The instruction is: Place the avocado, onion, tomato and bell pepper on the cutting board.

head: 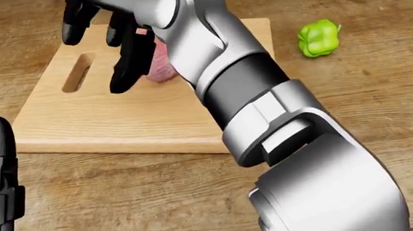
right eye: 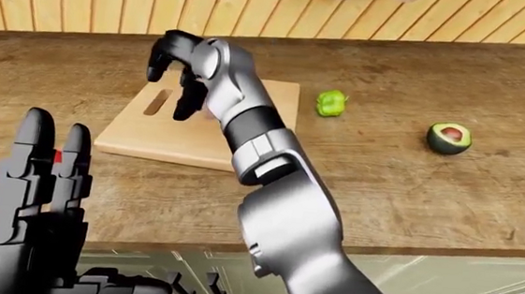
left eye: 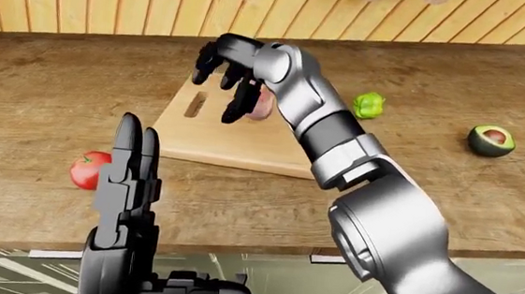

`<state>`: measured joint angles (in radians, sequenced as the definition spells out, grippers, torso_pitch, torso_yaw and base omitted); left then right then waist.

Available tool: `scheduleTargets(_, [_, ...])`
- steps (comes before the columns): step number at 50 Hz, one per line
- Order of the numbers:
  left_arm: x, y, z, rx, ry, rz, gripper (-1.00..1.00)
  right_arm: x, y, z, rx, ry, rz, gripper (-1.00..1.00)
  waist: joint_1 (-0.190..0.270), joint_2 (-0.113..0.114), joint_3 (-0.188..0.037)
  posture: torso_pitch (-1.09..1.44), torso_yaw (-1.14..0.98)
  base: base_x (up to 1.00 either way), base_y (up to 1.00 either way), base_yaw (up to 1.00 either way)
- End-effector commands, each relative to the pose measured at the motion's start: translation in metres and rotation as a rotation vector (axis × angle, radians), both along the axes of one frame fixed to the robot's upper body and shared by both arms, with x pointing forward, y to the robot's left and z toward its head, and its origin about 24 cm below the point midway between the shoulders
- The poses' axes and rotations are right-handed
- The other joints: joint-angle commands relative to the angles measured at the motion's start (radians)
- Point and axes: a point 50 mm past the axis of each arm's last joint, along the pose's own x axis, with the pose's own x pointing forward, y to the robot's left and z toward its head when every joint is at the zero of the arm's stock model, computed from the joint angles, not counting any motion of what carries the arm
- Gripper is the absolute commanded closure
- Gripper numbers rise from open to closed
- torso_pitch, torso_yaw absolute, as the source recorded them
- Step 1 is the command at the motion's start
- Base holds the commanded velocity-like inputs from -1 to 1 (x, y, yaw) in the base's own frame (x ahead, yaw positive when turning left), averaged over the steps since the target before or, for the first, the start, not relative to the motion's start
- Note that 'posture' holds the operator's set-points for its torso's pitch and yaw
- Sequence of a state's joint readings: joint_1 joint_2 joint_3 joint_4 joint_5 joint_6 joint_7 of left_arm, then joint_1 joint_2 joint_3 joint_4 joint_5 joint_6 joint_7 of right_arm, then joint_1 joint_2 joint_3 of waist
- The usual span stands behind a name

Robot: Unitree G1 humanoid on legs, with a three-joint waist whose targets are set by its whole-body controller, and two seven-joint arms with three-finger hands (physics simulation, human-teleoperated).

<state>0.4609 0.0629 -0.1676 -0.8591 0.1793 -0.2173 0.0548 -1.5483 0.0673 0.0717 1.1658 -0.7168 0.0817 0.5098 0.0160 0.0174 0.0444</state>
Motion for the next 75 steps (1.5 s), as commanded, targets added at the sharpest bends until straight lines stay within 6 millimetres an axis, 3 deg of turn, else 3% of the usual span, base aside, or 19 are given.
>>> scheduleTargets(1, [-0.005, 0.000, 0.010, -0.003, -0.067, -0.003, -1.00, -0.005, 0.004, 0.024, 0.027, -0.085, 0.022, -0.65, 0.000, 0.005, -0.021, 0.00, 0.00, 0.00, 0.00, 0.00])
scheduleTargets(5, [-0.005, 0.000, 0.010, -0.003, -0.067, -0.002, -1.00, -0.005, 0.003, 0.030, 0.048, -0.089, 0.022, -0.98, 0.000, 0.005, -0.022, 0.00, 0.00, 0.00, 0.00, 0.00])
scheduleTargets(10, [-0.005, 0.000, 0.010, -0.003, -0.067, -0.002, -1.00, -0.013, -0.021, 0.110, 0.212, -0.202, -0.024, -1.00, 0.001, 0.002, -0.019, 0.00, 0.00, 0.00, 0.00, 0.00])
scheduleTargets(14, [-0.005, 0.000, 0.010, -0.003, -0.067, 0.000, -1.00, -0.026, -0.057, 0.171, 0.315, -0.303, -0.104, -1.00, 0.004, -0.003, -0.009, 0.00, 0.00, 0.00, 0.00, 0.00])
scheduleTargets(16, [-0.006, 0.000, 0.010, -0.002, -0.067, 0.001, -1.00, -0.029, -0.075, 0.186, 0.315, -0.327, -0.146, -1.00, 0.005, -0.005, -0.004, 0.00, 0.00, 0.00, 0.00, 0.00])
scheduleTargets(19, [-0.006, 0.000, 0.010, -0.002, -0.067, 0.004, -1.00, -0.027, -0.099, 0.190, 0.277, -0.349, -0.212, -1.00, 0.005, -0.008, 0.002, 0.00, 0.00, 0.00, 0.00, 0.00])
scheduleTargets(22, [-0.006, 0.000, 0.010, -0.001, -0.067, 0.005, -1.00, -0.018, -0.129, 0.182, 0.209, -0.371, -0.319, -1.00, 0.003, -0.011, 0.001, 0.00, 0.00, 0.00, 0.00, 0.00])
scheduleTargets(29, [-0.005, -0.001, 0.009, 0.002, -0.063, 0.005, -1.00, 0.004, -0.184, 0.139, 0.049, -0.298, -0.559, -1.00, 0.005, -0.022, -0.006, 0.00, 0.00, 0.00, 0.00, 0.00])
scheduleTargets(34, [-0.005, -0.001, 0.009, 0.004, -0.064, 0.004, -1.00, 0.015, -0.198, 0.106, -0.214, -0.300, -0.582, -1.00, 0.006, -0.020, -0.004, 0.00, 0.00, 0.00, 0.00, 0.00])
scheduleTargets(39, [-0.004, -0.001, 0.009, 0.006, -0.062, 0.006, -1.00, 0.020, -0.210, 0.084, -0.293, -0.244, -0.613, -1.00, 0.005, -0.017, -0.007, 0.00, 0.00, 0.00, 0.00, 0.00])
scheduleTargets(44, [-0.004, -0.002, 0.008, 0.007, -0.061, 0.005, -1.00, 0.021, -0.214, 0.074, -0.370, -0.220, -0.590, -1.00, 0.005, -0.019, -0.010, 0.00, 0.00, 0.00, 0.00, 0.00])
scheduleTargets(52, [-0.004, -0.002, 0.008, 0.007, -0.060, 0.005, -1.00, 0.030, -0.210, 0.025, -0.491, -0.125, -0.546, -1.00, 0.003, -0.024, -0.015, 0.00, 0.00, 0.00, 0.00, 0.00])
scheduleTargets(62, [-0.004, -0.001, 0.009, 0.004, -0.059, 0.004, -1.00, 0.033, -0.202, -0.002, -0.592, -0.075, -0.524, -1.00, 0.006, -0.024, -0.017, 0.00, 0.00, 0.00, 0.00, 0.00])
scheduleTargets(69, [-0.004, -0.001, 0.009, 0.004, -0.059, 0.003, -1.00, 0.033, -0.207, -0.006, -0.594, -0.094, -0.546, -1.00, 0.008, -0.026, -0.022, 0.00, 0.00, 0.00, 0.00, 0.00])
scheduleTargets(75, [-0.004, -0.001, 0.009, 0.007, -0.060, 0.005, -1.00, 0.033, -0.210, -0.022, -0.600, -0.049, -0.543, -1.00, 0.009, -0.029, -0.023, 0.00, 0.00, 0.00, 0.00, 0.00])
